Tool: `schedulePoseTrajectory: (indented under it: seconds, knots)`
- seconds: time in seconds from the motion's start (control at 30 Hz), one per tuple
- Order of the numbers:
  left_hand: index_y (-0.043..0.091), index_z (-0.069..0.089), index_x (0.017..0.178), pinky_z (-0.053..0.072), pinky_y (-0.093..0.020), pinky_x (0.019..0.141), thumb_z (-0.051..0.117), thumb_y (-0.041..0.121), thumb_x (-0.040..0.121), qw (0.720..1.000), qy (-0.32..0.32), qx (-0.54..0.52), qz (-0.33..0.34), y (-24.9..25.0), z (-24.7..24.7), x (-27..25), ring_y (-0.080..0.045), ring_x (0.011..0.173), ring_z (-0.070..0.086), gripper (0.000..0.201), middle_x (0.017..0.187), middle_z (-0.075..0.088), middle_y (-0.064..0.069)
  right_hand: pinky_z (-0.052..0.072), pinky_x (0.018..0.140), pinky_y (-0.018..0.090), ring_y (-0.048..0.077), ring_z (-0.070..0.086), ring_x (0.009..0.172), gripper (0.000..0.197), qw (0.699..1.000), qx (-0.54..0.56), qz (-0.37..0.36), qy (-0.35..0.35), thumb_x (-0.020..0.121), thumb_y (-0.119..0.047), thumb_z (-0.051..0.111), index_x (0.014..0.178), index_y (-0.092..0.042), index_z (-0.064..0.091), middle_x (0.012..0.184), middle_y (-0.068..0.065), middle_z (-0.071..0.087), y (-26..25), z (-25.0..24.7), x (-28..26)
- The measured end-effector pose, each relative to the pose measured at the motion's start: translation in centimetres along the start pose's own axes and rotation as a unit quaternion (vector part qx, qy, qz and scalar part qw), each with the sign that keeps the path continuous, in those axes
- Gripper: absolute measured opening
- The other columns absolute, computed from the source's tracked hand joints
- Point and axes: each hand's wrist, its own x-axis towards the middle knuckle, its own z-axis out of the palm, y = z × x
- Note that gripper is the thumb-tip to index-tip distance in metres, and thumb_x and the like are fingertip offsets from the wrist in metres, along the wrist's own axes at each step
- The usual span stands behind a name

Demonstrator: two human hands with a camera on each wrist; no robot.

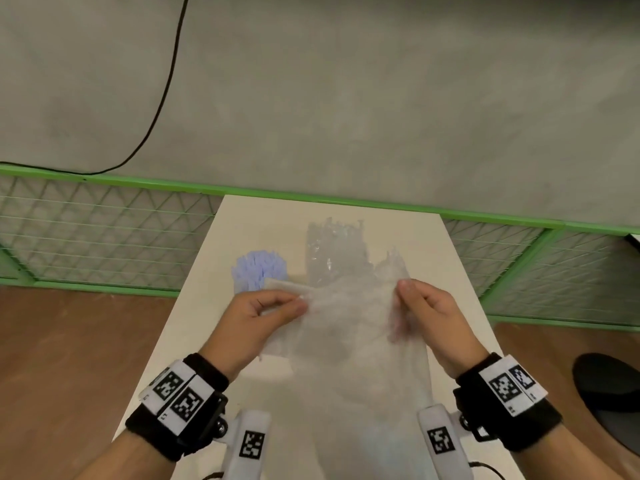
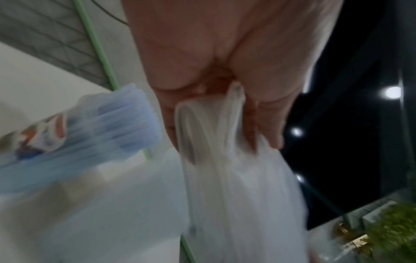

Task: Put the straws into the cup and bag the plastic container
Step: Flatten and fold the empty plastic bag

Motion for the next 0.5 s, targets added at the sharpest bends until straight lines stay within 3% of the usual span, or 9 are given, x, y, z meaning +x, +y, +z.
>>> schedulePoseTrajectory:
  seconds: [0.1,0.17,0.23,0.3,0.37,0.5]
  knots:
    - [0.014,0.079,0.081,0.049,-0.015,0.077,0.069,0.014,0.084,0.997,0.036,0.049,0.045,0.8,-0.9,0.3,-0.007,0.08,0.067,0.01,0.084,0.076,-0.002,0.045,0.056,0.03,0.024,0.062,0.066,0.037,0.999,0.012,0.032,-0.014,0.093,-0.037,0.058,0.077,-0.004,0.061,0.073,0.011,0.063,-0.7,-1.2,0.0]
    - [0.015,0.078,0.082,0.048,-0.011,0.077,0.065,0.013,0.089,0.993,0.024,0.099,0.061,1.2,-1.3,0.3,-0.003,0.08,0.067,0.014,0.084,0.076,0.002,0.049,0.062,0.032,0.021,0.064,0.073,0.039,0.998,0.024,0.035,-0.037,0.086,-0.044,0.068,0.087,-0.005,0.066,0.083,0.008,0.065,-1.2,-1.6,0.0]
    - [0.019,0.077,0.082,0.046,-0.008,0.078,0.062,0.014,0.092,0.986,-0.004,0.147,0.072,1.7,-1.2,0.3,0.002,0.081,0.066,0.019,0.085,0.076,0.009,0.052,0.067,0.032,0.02,0.067,0.077,0.043,0.999,0.035,0.014,-0.038,0.085,-0.046,0.069,0.1,-0.006,0.066,0.089,0.005,0.068,-1.7,-1.3,0.4]
    - [0.024,0.077,0.083,0.045,-0.007,0.079,0.06,0.015,0.093,0.981,-0.016,0.173,0.087,1.9,-0.9,0.3,0.004,0.083,0.066,0.021,0.086,0.075,0.014,0.054,0.064,0.03,0.02,0.066,0.068,0.033,0.999,0.044,-0.024,-0.001,0.09,-0.036,0.065,0.095,-0.003,0.065,0.079,0.004,0.067,-2.3,-0.6,0.8]
    - [0.03,0.077,0.084,0.046,-0.008,0.078,0.061,0.016,0.092,0.981,0.017,0.156,0.11,2.3,-0.7,0.2,0.004,0.084,0.066,0.023,0.088,0.075,0.015,0.05,0.056,0.03,0.022,0.062,0.055,0.021,0.998,0.039,-0.037,0.039,0.095,-0.021,0.059,0.086,-0.003,0.064,0.065,0.008,0.062,-2.7,-0.2,1.2]
    - [0.03,0.077,0.091,0.05,-0.012,0.082,0.06,0.018,0.093,0.985,0.095,0.065,0.129,2.8,-0.4,0.2,0.0,0.096,0.067,0.021,0.097,0.076,0.012,0.044,0.048,0.026,0.024,0.06,0.047,0.02,0.995,0.048,-0.037,0.082,0.093,-0.019,0.061,0.078,-0.008,0.067,0.058,0.01,0.06,-2.9,-0.2,1.2]
